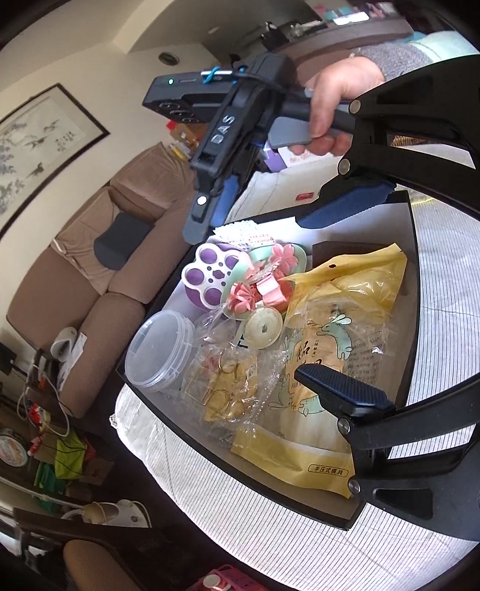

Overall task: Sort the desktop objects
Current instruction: 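Open the right tool to release the scoop and hold above the box, then move both tools away from the box toward the yellow packet strip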

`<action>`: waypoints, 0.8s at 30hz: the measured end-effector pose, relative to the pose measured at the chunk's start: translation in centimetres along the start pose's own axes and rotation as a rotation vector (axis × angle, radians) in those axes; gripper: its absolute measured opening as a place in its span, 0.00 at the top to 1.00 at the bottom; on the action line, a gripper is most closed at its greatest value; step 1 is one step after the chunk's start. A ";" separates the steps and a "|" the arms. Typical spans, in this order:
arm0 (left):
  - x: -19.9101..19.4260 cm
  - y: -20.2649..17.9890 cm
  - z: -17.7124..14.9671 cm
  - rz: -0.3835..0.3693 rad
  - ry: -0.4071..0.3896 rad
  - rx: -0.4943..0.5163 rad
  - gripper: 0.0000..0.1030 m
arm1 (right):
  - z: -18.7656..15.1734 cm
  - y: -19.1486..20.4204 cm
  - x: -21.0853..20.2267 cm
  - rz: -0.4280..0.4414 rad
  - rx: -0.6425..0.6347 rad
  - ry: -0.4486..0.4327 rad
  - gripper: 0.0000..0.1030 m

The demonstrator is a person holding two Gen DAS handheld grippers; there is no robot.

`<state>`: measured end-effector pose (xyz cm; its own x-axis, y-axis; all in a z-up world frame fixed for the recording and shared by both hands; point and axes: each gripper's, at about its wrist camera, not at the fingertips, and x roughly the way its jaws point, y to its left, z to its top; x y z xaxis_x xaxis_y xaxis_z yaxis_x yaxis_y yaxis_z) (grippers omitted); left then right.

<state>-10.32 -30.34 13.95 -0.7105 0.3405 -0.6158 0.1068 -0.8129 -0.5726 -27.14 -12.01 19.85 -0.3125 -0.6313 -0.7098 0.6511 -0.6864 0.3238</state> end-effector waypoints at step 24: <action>-1.3 -2.2 -0.6 0.192 -0.051 0.111 0.00 | -6.7 -1.0 -5.1 -0.241 -0.065 -0.040 0.00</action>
<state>-9.24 -28.73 15.70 -0.7191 0.1525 -0.6780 0.1684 -0.9083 -0.3829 -21.62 -5.67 18.96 -0.4899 -0.4672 -0.7360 0.5973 -0.7948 0.1069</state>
